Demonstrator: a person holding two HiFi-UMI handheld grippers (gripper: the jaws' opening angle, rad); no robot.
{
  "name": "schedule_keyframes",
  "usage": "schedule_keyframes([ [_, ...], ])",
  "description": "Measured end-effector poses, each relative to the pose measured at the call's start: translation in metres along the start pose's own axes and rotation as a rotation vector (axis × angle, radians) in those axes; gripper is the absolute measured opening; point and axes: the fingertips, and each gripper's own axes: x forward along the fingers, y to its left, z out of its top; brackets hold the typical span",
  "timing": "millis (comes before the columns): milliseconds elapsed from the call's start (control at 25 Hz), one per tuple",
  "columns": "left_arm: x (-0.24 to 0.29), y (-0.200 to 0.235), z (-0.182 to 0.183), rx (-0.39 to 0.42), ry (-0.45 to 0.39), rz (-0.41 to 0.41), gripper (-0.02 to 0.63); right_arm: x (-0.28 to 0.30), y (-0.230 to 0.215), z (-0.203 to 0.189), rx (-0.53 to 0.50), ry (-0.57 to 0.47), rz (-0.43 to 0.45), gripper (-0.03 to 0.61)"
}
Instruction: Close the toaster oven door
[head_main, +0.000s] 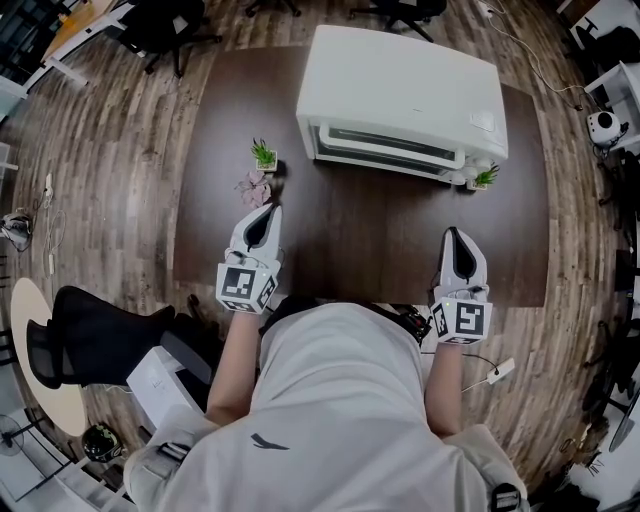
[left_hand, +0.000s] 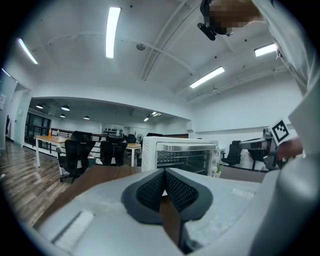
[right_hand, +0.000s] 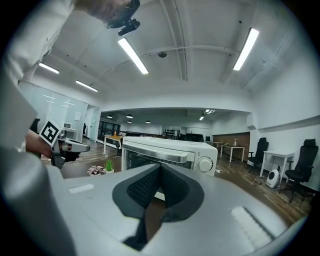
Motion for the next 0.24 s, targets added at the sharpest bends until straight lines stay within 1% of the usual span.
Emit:
schedule_keyframes([
  [240,0.002,-0.0011,-0.0006,0.0,0.005,-0.001,0.005,0.0009,-0.0049,-0.0007,0.001,0.008,-0.008,0.0],
])
